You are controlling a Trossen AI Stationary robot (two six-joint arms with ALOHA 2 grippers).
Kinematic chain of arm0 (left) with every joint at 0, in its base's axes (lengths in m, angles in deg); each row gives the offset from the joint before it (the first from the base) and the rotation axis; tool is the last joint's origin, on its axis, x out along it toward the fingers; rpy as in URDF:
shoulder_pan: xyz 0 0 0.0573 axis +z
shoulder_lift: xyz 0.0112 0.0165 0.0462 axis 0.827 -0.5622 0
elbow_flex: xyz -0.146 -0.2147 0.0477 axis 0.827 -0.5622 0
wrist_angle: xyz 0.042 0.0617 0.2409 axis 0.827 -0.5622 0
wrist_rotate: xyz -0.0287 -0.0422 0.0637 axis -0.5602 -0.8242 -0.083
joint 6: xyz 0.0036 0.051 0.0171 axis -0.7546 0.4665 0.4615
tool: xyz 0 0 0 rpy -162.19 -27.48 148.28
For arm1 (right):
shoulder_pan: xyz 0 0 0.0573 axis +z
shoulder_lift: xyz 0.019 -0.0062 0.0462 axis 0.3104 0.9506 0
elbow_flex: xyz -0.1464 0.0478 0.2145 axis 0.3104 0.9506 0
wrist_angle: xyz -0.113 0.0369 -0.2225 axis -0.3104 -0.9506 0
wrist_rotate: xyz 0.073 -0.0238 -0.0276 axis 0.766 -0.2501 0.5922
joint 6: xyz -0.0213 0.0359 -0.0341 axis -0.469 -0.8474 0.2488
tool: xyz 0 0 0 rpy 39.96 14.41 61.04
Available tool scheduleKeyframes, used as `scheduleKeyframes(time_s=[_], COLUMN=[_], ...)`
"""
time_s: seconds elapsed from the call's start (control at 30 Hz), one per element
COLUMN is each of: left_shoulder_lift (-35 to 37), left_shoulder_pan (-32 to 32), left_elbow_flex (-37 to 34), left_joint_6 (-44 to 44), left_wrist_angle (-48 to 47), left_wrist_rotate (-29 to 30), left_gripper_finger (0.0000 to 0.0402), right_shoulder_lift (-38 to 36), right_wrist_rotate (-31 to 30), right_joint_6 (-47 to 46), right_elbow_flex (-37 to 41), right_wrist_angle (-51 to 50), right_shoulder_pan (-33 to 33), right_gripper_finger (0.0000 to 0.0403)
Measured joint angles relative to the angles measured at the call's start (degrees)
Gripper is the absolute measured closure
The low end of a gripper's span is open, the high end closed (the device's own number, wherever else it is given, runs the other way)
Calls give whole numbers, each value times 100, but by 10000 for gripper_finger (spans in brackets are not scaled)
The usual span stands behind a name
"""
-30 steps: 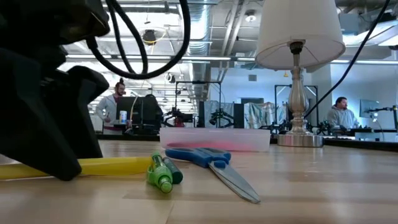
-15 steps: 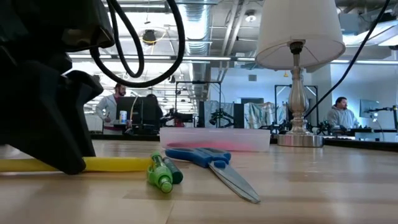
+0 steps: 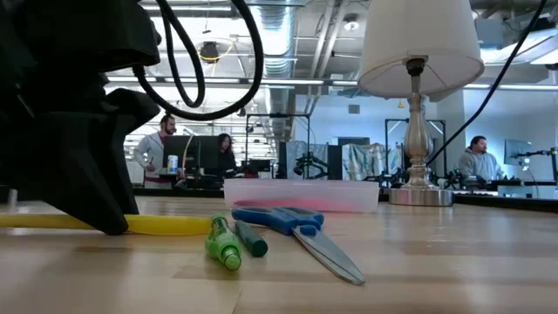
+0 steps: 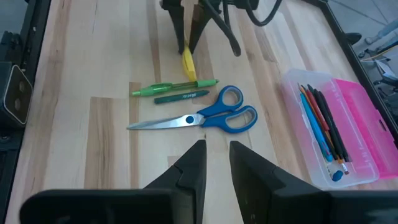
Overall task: Pick & place school supplies into a supply box
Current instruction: Put the yellow highlighter pen into the supply box
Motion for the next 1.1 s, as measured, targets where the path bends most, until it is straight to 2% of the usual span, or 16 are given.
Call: scheduleKeyframes(time_s=[0.2, 0.6, 0.87, 1.1], left_shoulder_lift=[33, -4, -2, -2], left_shoulder_pan=[326, 918, 1055, 1042], left_elbow_flex=[241, 673, 691, 694], left_joint_6=[36, 208, 318, 377], left_wrist_angle=[-328, -1005, -1089, -1108], left_wrist_rotate=[-1069, -2288, -2578, -2454], left_gripper_finger=[344, 349, 349, 349], right_shoulder_lift=[0, 0, 0, 0], right_wrist_rotate=[4, 54, 149, 149], right_joint_6=[0, -2, -2, -2], right_elbow_flex=[0, 0, 0, 0], right_wrist_angle=[0, 4, 2, 2], right_shoulder_pan=[-4, 2, 4, 2], right_gripper_finger=[337, 337, 337, 337])
